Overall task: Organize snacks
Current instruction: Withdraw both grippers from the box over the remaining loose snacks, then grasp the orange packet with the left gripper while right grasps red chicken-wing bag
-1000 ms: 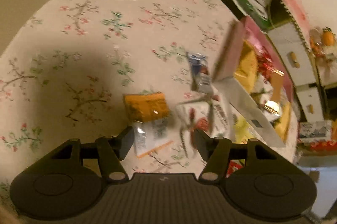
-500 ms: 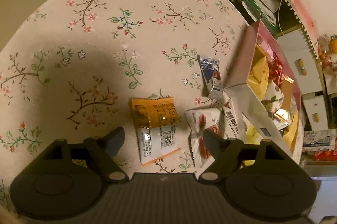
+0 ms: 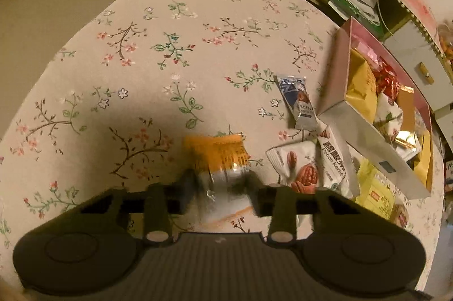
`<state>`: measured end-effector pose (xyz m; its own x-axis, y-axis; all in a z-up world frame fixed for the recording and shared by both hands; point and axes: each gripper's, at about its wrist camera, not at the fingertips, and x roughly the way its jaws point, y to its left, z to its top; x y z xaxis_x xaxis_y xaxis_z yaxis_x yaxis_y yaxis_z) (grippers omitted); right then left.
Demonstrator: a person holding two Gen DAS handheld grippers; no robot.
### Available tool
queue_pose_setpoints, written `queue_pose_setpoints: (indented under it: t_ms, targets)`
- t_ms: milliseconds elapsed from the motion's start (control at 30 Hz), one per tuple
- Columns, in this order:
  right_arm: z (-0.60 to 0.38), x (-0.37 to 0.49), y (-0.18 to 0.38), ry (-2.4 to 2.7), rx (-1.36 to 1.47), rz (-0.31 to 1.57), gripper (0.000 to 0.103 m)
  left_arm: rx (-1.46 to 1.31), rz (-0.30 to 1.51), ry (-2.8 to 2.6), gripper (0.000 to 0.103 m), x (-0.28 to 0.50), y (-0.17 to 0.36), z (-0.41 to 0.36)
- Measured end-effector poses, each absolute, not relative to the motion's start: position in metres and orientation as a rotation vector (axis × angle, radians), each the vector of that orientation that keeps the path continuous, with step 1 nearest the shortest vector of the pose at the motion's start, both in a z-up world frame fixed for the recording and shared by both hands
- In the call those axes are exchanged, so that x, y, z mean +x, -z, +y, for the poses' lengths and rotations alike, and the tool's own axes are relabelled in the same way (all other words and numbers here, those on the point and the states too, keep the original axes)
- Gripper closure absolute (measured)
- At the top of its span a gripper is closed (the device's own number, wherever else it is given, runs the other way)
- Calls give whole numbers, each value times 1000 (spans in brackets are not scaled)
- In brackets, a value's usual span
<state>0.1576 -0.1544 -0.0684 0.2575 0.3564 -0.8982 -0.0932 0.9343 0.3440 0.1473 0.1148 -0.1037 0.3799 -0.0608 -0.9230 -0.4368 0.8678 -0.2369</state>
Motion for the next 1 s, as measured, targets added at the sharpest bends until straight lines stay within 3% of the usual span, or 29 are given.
queue_pose_setpoints:
  t_ms: [567,600,833,867,900,933,1000]
  targets:
    - [-105,141,96,-257,62,1282,17,-564,1059,-225,60,140,69,135]
    - [-99,138,98,-248,39,1266,10,-564,1057,-223,60,142,69,135]
    - [-69,130,108,-153,-111,1143,8,-556,1055,-202,60,140,68,138]
    - [-67,129,108,-150,-127,1131,11,-555,1054,-200,60,140,68,138]
    - [-66,129,107,-151,-141,1112,24,-554,1052,-198,60,140,68,138]
    - [-70,130,105,-166,-122,1105,31,-555,1049,-195,60,141,67,138]
    - [-80,134,103,-171,-57,1127,36,-559,1045,-184,60,141,66,137]
